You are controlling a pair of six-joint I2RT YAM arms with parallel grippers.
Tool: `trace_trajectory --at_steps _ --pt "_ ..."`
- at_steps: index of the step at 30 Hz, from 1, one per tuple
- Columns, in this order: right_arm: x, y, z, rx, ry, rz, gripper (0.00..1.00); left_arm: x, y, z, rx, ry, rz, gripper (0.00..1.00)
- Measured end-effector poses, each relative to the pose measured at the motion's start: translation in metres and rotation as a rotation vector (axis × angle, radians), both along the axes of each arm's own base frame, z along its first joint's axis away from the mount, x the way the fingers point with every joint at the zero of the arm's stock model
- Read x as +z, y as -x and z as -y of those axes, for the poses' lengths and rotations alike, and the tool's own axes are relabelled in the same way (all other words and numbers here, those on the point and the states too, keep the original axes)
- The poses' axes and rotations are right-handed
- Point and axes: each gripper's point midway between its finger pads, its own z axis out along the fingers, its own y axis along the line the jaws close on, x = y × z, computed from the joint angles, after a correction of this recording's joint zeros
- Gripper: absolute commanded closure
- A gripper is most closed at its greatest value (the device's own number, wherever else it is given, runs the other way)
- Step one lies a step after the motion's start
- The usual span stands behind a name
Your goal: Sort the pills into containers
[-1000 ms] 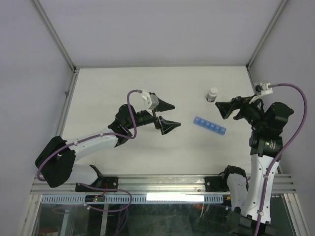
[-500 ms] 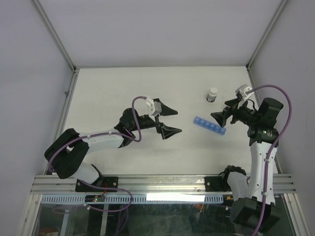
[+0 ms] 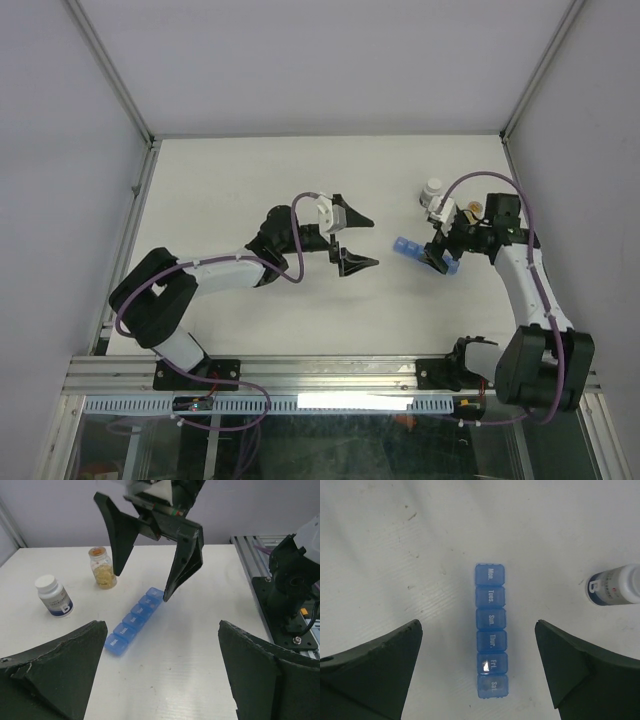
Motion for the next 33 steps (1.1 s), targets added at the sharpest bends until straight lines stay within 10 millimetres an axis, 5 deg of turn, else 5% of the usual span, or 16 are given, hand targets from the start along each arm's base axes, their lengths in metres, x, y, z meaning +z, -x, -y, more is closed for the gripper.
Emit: trace_trajectory --at_steps 6,11,33 --pt "-0.052 -0.005 0.004 0.037 0.094 -0.137 0.02 -0.035 0.006 -0.008 0.000 -0.052 0.016 0.01" --pt "-0.066 -0.007 0.015 0.002 0.149 -0.153 0.06 -0.064 0.012 -0.019 0.017 -0.103 0.002 0.01" --pt "-0.109 -0.015 0.037 -0.145 0.214 -0.311 0.29 -0.060 0.007 -0.020 0.054 -0.079 0.031 0.01"
